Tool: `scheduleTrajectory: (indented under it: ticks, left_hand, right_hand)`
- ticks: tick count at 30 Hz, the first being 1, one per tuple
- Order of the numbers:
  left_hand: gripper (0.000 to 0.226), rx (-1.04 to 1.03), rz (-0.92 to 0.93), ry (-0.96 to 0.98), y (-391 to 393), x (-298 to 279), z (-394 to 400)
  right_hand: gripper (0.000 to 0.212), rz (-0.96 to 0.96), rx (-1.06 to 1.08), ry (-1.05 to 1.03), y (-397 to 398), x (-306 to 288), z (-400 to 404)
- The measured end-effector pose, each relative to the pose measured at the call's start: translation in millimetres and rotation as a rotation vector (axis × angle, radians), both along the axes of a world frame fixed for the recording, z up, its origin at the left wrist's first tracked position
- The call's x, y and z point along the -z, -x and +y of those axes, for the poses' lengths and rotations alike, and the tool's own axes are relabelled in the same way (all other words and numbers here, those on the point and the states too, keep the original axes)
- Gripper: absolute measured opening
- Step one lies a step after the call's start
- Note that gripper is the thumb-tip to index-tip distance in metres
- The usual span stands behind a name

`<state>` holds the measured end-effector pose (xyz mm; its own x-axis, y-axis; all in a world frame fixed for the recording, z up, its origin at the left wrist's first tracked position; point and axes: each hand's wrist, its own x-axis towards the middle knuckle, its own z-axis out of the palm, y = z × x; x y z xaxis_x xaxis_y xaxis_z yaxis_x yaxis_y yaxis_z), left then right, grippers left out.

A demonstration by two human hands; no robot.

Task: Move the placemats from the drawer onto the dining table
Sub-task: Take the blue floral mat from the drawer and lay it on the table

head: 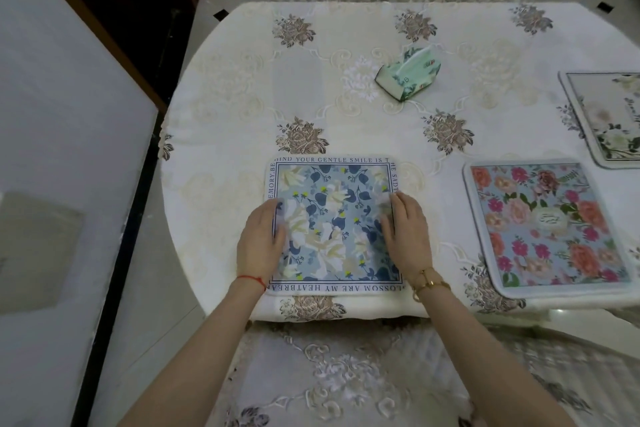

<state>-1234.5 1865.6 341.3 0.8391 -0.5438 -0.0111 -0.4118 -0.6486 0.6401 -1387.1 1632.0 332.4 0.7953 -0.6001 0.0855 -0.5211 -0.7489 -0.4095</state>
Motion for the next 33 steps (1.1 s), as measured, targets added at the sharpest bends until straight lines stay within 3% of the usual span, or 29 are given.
scheduleTrajectory:
  ticks: [7,12,16,28,33]
  left_hand:
    - [0.049,0.269,-0.134,-0.149,-61.8,5.8,-97.3]
    - [0.053,0.367,-0.141,-0.245,-79.8,34.1,-114.3]
    - [0.058,0.35,-0.181,-0.272,-84.6,44.4,-97.4]
    - [0.065,0.187,-0.212,-0.368,-93.2,41.4,-36.9]
    - [0.065,0.35,-0.157,-0.295,-49.9,32.5,-63.1]
  right_hand:
    - [0.054,0.15,-0.327,-0.042,-116.8,10.7,-13.2]
    - [0.059,0.237,-0.43,-0.024,-139.0,32.2,-14.2]
    - [0.062,0.234,-0.422,-0.009,-125.5,36.8,-28.8]
    - [0.066,0.245,-0.093,-0.018,-61.4,24.6,-60.6]
    - [0.065,0.219,-0.312,-0.065,-77.0,17.3,-12.0]
